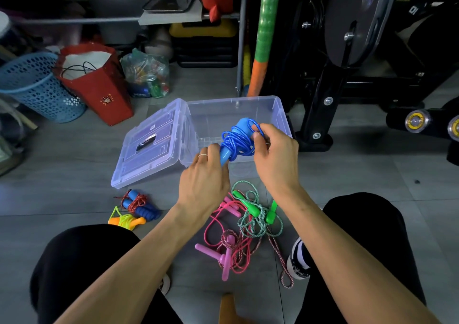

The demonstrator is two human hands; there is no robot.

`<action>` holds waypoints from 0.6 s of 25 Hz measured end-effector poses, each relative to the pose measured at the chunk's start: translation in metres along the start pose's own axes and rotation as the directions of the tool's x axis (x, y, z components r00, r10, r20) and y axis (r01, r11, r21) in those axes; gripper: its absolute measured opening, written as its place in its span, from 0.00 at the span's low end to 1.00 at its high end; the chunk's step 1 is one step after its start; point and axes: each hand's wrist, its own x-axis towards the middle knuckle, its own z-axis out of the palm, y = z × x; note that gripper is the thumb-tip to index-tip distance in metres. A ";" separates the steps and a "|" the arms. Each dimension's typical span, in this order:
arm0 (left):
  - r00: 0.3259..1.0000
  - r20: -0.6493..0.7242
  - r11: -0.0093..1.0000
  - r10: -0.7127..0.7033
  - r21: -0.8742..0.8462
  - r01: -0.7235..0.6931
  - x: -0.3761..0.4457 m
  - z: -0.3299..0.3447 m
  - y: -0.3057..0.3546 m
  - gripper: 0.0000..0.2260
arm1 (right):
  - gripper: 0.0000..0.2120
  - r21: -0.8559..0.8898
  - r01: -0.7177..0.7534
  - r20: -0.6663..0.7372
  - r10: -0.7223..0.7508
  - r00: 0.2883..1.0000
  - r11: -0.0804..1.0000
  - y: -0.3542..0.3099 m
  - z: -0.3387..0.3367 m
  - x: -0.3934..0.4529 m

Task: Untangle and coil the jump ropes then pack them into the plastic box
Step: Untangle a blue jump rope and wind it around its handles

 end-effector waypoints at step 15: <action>0.961 0.078 0.830 -0.265 -0.489 0.268 -0.001 -0.019 0.010 0.10 | 0.08 0.093 0.342 -0.080 -0.335 0.939 0.935 -0.006 -0.006 -0.013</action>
